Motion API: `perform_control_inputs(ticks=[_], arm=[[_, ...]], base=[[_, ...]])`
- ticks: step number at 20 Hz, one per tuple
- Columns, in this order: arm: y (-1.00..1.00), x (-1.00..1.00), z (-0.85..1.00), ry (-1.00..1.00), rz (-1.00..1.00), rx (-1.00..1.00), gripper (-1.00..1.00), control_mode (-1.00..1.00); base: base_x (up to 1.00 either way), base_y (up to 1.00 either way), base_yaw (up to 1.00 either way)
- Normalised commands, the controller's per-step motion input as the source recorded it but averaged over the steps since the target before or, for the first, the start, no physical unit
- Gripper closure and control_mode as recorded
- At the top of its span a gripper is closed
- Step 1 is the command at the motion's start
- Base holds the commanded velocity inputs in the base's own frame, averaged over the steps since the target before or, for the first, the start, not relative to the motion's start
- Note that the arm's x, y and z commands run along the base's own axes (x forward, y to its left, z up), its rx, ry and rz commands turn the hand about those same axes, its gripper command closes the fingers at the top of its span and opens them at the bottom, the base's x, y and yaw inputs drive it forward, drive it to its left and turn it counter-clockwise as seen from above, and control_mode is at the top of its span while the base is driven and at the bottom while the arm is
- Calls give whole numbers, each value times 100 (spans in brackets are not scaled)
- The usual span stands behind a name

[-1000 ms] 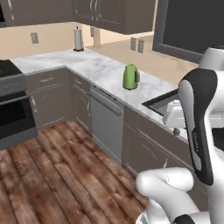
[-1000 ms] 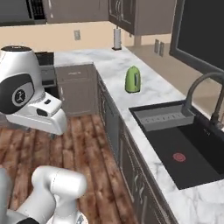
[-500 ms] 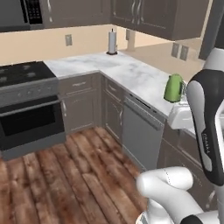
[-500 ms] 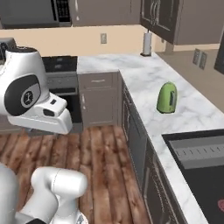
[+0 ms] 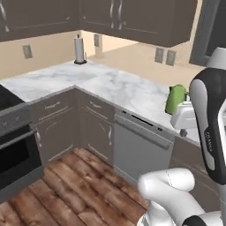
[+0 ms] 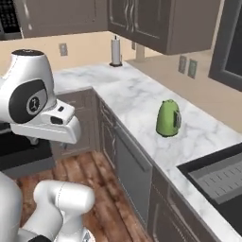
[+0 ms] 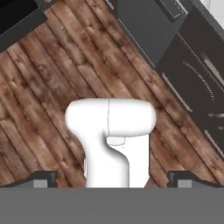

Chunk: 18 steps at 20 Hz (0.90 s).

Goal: Navigate to the electric kettle.

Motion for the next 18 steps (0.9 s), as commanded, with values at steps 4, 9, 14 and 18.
perform_control_inputs(ticks=[4, 9, 14, 18], arm=[[0, 0, 0, 0, 0, 0, -100, 100], [0, 0, 0, 0, 0, 0, -100, 100], [0, 0, 0, 0, 0, 0, -100, 100], [0, 0, 0, 0, 0, 0, -100, 100]], base=[[57, 58, -76], [40, 31, -80], [62, 3, -64], [75, 3, -48]])
